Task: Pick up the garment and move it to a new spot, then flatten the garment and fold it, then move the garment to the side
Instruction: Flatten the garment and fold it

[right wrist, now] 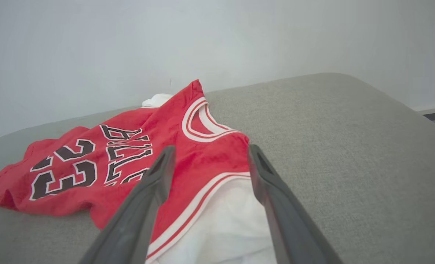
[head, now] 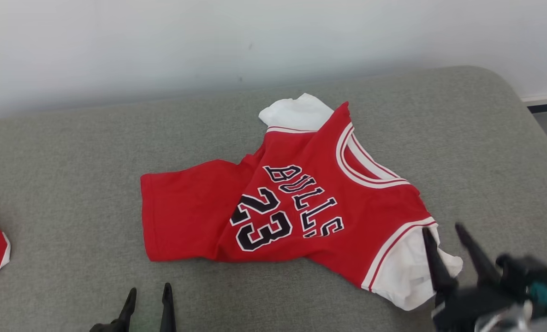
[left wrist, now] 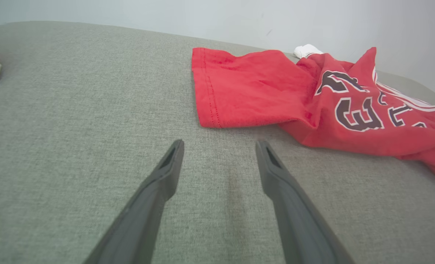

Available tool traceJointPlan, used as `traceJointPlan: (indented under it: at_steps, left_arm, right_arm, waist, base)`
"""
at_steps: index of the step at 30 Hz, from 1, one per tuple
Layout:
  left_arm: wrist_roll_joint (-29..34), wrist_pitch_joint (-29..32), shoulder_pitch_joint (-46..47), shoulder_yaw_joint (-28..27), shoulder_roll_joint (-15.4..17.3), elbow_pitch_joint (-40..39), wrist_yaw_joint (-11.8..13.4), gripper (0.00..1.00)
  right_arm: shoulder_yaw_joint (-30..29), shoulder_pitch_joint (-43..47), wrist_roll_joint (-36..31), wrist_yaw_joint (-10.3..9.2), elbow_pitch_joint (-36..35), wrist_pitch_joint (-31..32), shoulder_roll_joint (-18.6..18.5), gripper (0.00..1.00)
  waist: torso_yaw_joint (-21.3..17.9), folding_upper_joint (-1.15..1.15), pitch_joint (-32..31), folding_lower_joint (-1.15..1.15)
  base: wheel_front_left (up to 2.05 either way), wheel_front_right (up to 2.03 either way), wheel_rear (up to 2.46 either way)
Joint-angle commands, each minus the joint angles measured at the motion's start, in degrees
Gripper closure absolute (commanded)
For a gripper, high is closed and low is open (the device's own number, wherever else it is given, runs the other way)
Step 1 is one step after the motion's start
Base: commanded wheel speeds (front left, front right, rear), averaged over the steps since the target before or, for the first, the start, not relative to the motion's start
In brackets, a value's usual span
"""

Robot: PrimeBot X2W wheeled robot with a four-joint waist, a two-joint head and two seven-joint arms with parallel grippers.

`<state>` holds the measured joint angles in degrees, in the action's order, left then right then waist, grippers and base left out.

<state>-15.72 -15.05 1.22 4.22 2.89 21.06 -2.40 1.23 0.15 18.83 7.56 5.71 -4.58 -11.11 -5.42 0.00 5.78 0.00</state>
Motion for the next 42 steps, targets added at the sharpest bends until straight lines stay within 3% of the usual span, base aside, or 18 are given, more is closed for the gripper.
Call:
traceJointPlan:
  at_steps: [1, 5, 12, 21, 27, 28, 29, 34, 42]
  left_arm:
    - [0.4, -0.2, 0.7, 0.1, 0.0, -0.1, 0.1, 0.0]
    - [0.7, -0.2, 1.9, 0.5, 0.0, 0.1, 0.1, 0.0]
    - [-0.3, -0.2, 3.9, 1.7, 0.0, 0.5, 0.1, 0.0]
    - [-1.1, -0.2, 5.8, 2.7, 0.0, -0.2, 0.3, 0.0]
    - [-0.8, -0.2, 7.4, 3.3, 0.0, -0.6, 0.2, 0.0]
    - [-0.8, -0.2, 7.9, 3.3, 0.0, -0.7, 0.2, 0.0]
    - [-0.7, -0.2, 8.3, 3.4, 0.0, -0.6, 0.1, 0.0]
    - [-0.5, -0.2, 9.2, 3.5, 0.0, -0.9, 0.0, 0.0]
    - [-0.5, -0.2, 9.5, 4.1, 0.0, -0.8, 0.3, 0.0]
  right_arm:
    - [0.1, -2.4, -0.4, -0.14, 0.2, 0.5, -0.8, 0.0]
    - [1.4, -12.3, -1.2, -0.14, 3.0, 4.4, -3.9, 0.0]
    - [3.6, -26.4, -0.3, -0.14, 14.9, 15.1, -8.6, 0.0]
    - [5.3, -33.7, 1.4, -0.14, 29.4, 21.1, -11.9, 0.0]
    - [9.8, -35.7, 3.8, -0.13, 35.3, 25.7, -13.0, 0.0]
    - [10.8, -35.9, 4.0, -0.14, 35.8, 26.0, -13.7, 0.58]
    - [10.7, -36.7, 3.9, -0.14, 36.1, 25.1, -14.5, 0.99]
    - [7.9, -40.9, 0.1, -0.16, 38.1, 18.1, -17.1, 1.0]
    - [-1.8, -47.4, -12.2, -0.15, 45.3, 3.7, -13.9, 1.0]
  waist:
    - [0.9, 0.0, 0.8, 0.0]
    - [2.7, 0.0, 2.5, 0.0]
    - [6.6, 0.0, 5.7, 0.0]
    - [10.1, 0.0, 9.4, 0.0]
    - [11.2, 0.0, 11.8, 0.0]
    - [11.4, 0.0, 12.1, 0.0]
    - [11.6, 0.0, 12.5, 0.0]
    - [12.3, 0.0, 13.4, 0.0]
    - [13.6, 0.0, 13.1, 0.0]
  base:
    - [0.0, 0.0, 0.0]
    - [0.0, 0.0, 0.0]
    - [0.0, 0.0, 0.0]
    - [0.0, 0.0, 0.0]
    - [0.0, 0.0, 0.0]
    - [0.0, 0.0, 0.0]
    - [0.0, 0.0, 0.0]
    - [0.0, 0.0, 0.0]
    - [0.0, 0.0, 0.0]
